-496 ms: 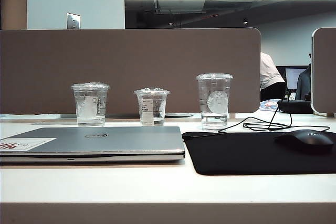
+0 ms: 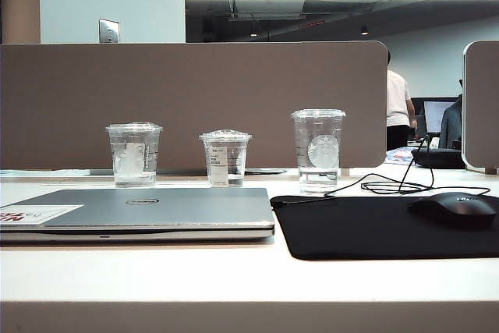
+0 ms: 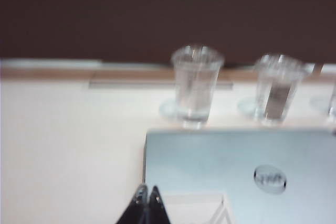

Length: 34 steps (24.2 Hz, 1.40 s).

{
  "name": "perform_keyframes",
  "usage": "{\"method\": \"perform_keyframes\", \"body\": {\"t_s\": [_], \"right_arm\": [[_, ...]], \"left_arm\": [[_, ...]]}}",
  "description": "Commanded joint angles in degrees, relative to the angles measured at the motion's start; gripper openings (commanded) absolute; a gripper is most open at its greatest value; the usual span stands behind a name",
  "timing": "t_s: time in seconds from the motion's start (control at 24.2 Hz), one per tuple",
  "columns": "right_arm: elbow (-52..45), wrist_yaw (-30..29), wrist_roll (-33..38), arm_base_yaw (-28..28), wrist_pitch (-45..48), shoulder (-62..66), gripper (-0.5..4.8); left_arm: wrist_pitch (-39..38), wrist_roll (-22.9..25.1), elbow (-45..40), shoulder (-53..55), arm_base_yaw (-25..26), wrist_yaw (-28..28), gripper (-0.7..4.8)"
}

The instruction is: Pick up the coffee cup on the left and place it on the left side of the laptop.

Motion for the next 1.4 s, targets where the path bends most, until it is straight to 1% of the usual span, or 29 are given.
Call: {"method": "perform_keyframes", "body": {"t_s": [0.04, 0.12, 0.21, 0.29, 0.37, 0.41, 0.45, 0.5, 0.54, 0.58, 0.66, 0.74, 0.87, 0.95, 1.12, 1.2, 1.24, 1.32, 1.4], "right_arm": [[4.2, -0.3, 0.2, 0.0, 1.5, 0.1, -0.05], [7.3, -0.3, 0.2, 0.1, 1.3, 0.5, -0.05], [10.5, -0.6, 0.2, 0.2, 1.2, 1.9, -0.05], [14.0, -2.0, 0.2, 0.2, 1.4, 4.8, -0.05], [15.8, -4.2, 0.2, 0.2, 1.5, 6.7, -0.05], [17.3, -6.4, 0.2, 0.2, 2.0, 8.8, -0.05], [18.1, -7.7, 0.2, 0.2, 2.4, 9.9, -0.05], [19.2, -9.4, 0.2, 0.2, 3.2, 11.9, -0.05], [19.6, -9.8, 0.2, 0.2, 3.6, 12.6, -0.05], [20.5, -10.6, 0.2, 0.3, 4.0, 14.2, -0.05], [21.6, -10.6, 0.2, 0.3, 4.8, 15.8, -0.05], [22.8, -10.7, 0.2, 0.3, 4.8, 17.0, -0.05], [23.5, -11.9, 0.2, 1.1, 4.6, 18.1, -0.05], [23.5, -11.8, 0.2, 3.5, 4.6, 18.6, -0.05], [23.5, -10.9, 0.2, 11.0, 4.1, 20.0, -0.05], [23.6, -9.8, 0.2, 13.6, 3.7, 20.9, -0.05], [23.6, -8.0, 0.2, 16.4, 3.0, 21.7, -0.05], [23.6, -4.9, 0.2, 20.3, 2.4, 22.7, -0.05], [23.6, -3.7, 0.1, 23.5, 2.1, 23.6, -0.05]], "left_arm": [[2.3, -1.6, 3.3, 0.1, 0.0, -2.0, -0.05], [2.3, -1.8, 6.0, 1.5, 0.0, -2.3, -0.05], [2.4, -1.9, 8.7, 5.4, 0.0, -2.2, -0.05], [3.8, -2.1, 12.2, 12.5, 0.0, -2.2, -0.05], [6.0, -2.3, 14.0, 17.2, 0.0, -1.9, -0.05], [8.8, -2.8, 15.9, 22.5, -0.2, -1.8, -0.06], [10.1, -3.3, 16.9, 25.4, -0.7, -1.8, -0.05], [12.0, -4.1, 18.4, 29.8, -1.9, -2.3, -0.05], [13.3, -4.0, 19.5, 32.5, -3.1, -2.5, -0.05], [15.0, -4.0, 21.0, 36.8, -5.3, -3.8, -0.05], [18.0, -4.0, 23.4, 43.4, -9.4, -4.6, -0.06], [21.5, -3.9, 25.4, 49.2, -12.3, -5.8, -0.05], [23.5, -4.0, 28.8, 57.3, -14.5, -8.7, -0.05], [24.1, -4.0, 31.1, 62.5, -14.5, -8.7, -0.05], [30.1, -3.9, 34.1, 73.5, -14.5, -8.7, -0.05], [31.3, -3.9, 35.2, 76.7, -14.5, -8.7, -0.05], [32.2, -3.9, 36.3, 79.6, -14.5, -8.6, -0.05], [32.7, -3.9, 38.2, 83.4, -14.5, -8.6, -0.06], [33.6, -3.7, 40.2, 87.2, -14.5, -8.2, -0.06]]}}
